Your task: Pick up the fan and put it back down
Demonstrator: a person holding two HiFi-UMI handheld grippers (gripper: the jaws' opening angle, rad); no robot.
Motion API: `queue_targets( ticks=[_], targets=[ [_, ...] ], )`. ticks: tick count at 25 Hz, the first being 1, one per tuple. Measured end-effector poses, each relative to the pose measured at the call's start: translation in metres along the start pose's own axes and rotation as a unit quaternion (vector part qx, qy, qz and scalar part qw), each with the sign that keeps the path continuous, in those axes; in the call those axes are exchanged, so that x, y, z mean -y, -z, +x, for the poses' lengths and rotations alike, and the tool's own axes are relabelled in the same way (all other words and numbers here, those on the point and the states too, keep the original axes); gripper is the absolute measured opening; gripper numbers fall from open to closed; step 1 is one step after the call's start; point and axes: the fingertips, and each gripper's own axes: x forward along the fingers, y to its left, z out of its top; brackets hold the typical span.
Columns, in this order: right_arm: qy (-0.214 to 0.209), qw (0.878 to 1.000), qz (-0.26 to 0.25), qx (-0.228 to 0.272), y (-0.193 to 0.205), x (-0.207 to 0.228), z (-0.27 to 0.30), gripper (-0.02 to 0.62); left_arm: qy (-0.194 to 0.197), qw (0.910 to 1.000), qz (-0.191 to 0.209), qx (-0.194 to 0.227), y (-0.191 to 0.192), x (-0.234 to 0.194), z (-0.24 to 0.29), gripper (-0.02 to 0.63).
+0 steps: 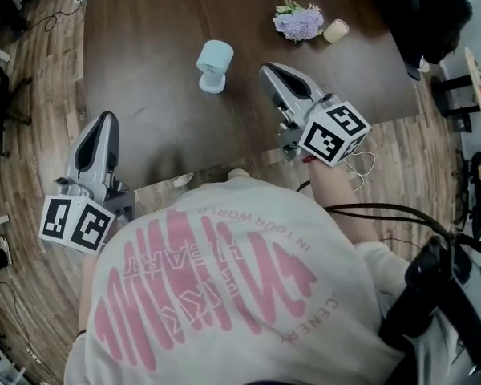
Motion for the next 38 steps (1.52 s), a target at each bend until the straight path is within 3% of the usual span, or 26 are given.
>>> queue_targets(
  ticks=[16, 38],
  targets=[
    [0.122, 0.992, -0.005, -0.014, 0.017, 0.001, -0.065, 0.003, 0.063, 0.9979, -0.004, 0.010, -0.003, 0.001, 0.007, 0.012],
    [0.131, 0.991, -0.026, -0.020, 0.018, -0.004, -0.077, 0.005, 0.077, 0.9970, -0.008, -0.005, 0.008, 0.007, 0.008, 0.012]
  ],
)
